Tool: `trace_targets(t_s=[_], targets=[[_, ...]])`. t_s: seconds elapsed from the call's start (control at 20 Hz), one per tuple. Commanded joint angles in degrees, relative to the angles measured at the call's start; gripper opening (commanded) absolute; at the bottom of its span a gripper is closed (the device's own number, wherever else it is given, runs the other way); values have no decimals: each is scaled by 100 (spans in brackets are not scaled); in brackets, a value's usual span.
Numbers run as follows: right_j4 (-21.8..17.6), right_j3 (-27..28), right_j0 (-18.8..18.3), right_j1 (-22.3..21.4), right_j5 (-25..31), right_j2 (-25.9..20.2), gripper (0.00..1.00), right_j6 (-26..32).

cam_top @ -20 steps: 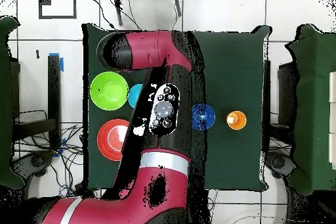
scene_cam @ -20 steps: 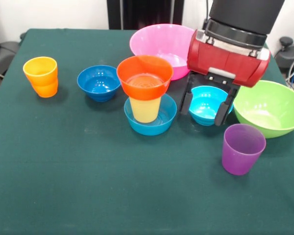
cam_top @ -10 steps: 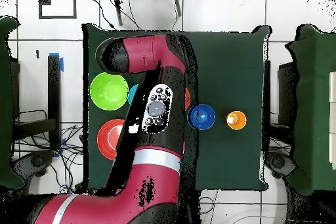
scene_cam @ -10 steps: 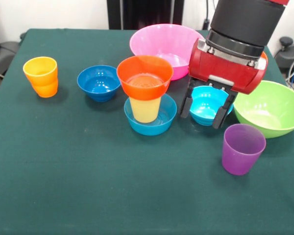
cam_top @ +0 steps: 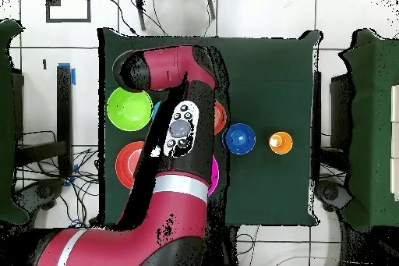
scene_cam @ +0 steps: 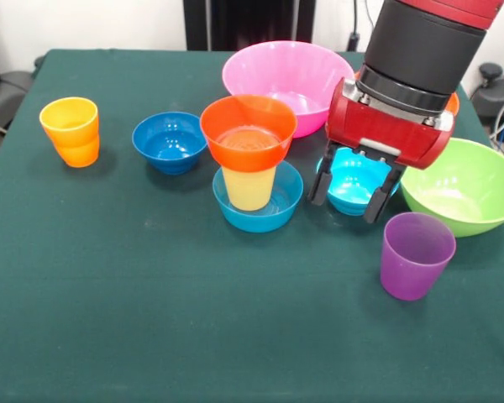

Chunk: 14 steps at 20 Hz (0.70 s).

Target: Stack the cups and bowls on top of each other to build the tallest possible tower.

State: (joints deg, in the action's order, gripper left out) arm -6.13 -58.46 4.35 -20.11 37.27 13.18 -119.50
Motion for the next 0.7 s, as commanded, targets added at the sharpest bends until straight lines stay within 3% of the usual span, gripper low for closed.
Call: trace_targets(t_s=[0.05, 0.7], targets=[[60, -615, -16, 15, -119, -322, 100, -693], [311, -425, 243, 3, 340, -246, 100, -994]])
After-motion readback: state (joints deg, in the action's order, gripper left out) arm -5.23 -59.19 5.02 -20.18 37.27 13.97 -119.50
